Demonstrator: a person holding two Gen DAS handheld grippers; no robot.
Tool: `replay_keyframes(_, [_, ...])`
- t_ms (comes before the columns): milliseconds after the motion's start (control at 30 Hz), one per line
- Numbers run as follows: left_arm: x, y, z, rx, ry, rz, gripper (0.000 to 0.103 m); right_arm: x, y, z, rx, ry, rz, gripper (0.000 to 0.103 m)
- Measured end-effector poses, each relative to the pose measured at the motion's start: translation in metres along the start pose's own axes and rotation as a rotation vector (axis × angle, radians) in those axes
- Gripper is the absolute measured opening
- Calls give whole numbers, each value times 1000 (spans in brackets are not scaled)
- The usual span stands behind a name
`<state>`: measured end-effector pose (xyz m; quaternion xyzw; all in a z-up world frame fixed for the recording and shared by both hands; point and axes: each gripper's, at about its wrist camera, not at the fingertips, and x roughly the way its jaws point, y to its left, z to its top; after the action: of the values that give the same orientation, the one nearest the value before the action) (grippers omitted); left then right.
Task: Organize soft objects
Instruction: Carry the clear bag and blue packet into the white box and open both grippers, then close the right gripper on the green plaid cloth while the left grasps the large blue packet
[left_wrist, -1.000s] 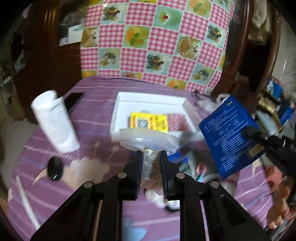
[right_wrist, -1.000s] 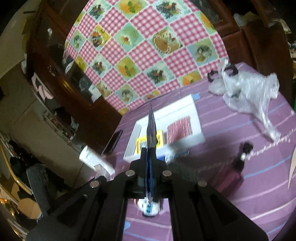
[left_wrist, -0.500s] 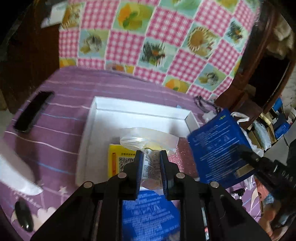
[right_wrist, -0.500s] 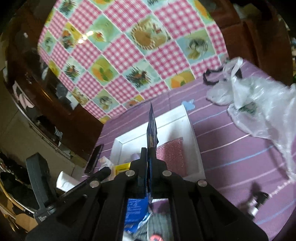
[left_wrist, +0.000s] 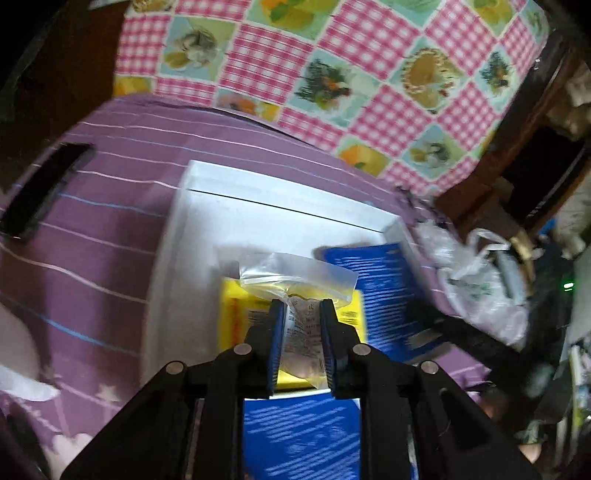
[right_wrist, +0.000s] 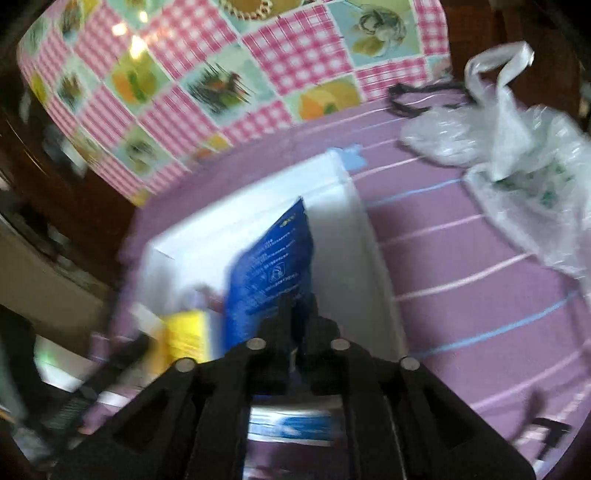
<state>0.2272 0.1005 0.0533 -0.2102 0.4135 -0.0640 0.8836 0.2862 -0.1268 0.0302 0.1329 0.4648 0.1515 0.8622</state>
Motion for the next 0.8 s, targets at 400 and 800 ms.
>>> replay_keyframes(400, [-44,-37,-1,114,-223,97,82,-84,-1,-18,-51,-172,30,74])
replay_keyframes(800, [-62,-57,-45,202,-292,226,82,-118,-6,-61,-112,-67,-36,74])
